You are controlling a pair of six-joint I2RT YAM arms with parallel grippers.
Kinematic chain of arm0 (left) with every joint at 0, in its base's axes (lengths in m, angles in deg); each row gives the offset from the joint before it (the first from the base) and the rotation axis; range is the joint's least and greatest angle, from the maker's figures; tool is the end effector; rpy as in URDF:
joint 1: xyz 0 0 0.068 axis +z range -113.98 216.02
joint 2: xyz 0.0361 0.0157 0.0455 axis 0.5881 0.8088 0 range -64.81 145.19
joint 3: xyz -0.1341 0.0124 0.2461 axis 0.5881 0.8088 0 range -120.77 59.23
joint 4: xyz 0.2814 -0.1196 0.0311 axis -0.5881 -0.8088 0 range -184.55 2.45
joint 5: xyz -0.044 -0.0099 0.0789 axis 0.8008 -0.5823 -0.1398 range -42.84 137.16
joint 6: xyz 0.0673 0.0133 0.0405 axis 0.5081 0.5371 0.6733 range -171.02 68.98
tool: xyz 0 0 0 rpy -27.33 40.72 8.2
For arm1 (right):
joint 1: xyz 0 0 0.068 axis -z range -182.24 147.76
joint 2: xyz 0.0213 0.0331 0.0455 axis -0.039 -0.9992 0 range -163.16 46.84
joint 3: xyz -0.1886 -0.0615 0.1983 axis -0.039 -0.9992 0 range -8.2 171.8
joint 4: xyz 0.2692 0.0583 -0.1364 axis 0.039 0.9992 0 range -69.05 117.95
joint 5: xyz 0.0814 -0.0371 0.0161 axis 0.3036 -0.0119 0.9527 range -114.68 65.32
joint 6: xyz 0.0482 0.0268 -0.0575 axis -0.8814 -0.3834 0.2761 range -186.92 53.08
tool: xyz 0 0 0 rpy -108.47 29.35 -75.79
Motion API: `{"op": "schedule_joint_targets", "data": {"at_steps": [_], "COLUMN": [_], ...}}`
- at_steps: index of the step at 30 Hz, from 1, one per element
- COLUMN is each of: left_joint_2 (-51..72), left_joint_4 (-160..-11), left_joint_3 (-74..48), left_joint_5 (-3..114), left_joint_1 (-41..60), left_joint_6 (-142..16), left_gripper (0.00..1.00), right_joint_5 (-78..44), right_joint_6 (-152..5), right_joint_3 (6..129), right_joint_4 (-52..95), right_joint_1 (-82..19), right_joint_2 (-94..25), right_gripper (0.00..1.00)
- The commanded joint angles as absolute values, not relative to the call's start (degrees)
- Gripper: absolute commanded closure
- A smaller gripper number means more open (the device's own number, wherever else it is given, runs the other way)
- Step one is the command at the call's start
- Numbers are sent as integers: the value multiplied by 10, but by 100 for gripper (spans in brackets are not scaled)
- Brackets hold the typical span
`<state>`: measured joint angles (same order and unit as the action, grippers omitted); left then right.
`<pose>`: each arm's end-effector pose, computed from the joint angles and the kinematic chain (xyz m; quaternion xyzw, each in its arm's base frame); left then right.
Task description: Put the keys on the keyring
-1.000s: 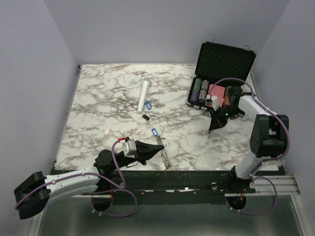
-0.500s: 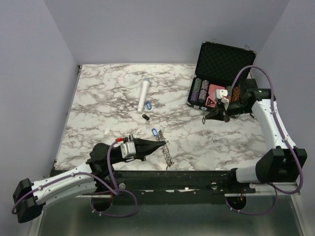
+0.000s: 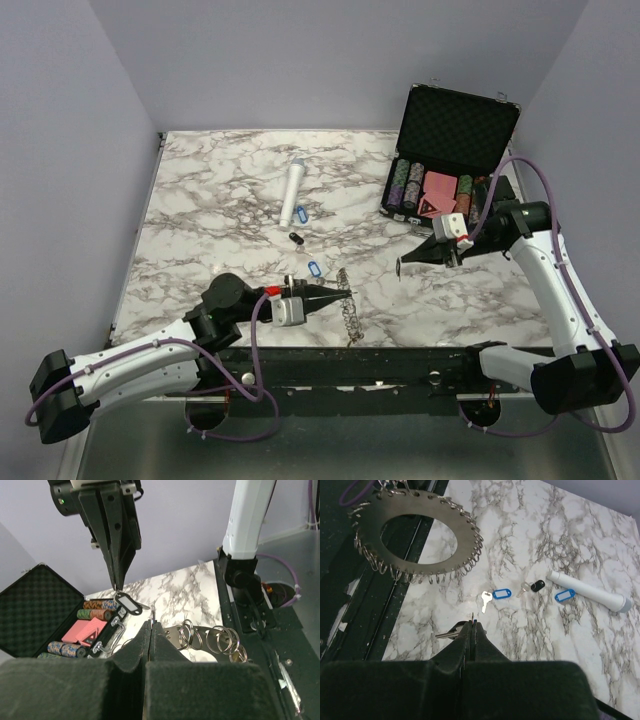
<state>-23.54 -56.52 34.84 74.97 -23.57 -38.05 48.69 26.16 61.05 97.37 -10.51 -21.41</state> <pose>0.0961 -0.2270 0.2979 0.5059 0.3688 -0.4386 0.6447 0.2233 0.0989 0.3406 -0.6634 0.4454 0.3689 0.4747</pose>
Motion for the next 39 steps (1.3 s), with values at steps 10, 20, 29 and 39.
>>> {"op": "schedule_joint_targets", "data": {"at_steps": [10, 20, 29, 39], "left_joint_2": [-186, -162, -146, -111], "left_joint_4": [-556, -431, -389, -300], "left_joint_3": [324, 377, 392, 413], "left_joint_5": [734, 701, 677, 651], "left_joint_1": [-234, -235, -244, -257], "left_joint_6": [-268, -289, -330, -398], "left_gripper": [100, 100, 100, 100], "right_joint_5": [486, 461, 468, 405], "right_joint_6": [322, 333, 158, -123], "right_joint_3": [595, 581, 528, 445], "right_joint_4": [1023, 1023, 878, 576], "right_joint_1": [-169, -216, -223, -268], "right_joint_2": [-189, -158, -95, -42], "right_gripper": [100, 100, 100, 100]}}
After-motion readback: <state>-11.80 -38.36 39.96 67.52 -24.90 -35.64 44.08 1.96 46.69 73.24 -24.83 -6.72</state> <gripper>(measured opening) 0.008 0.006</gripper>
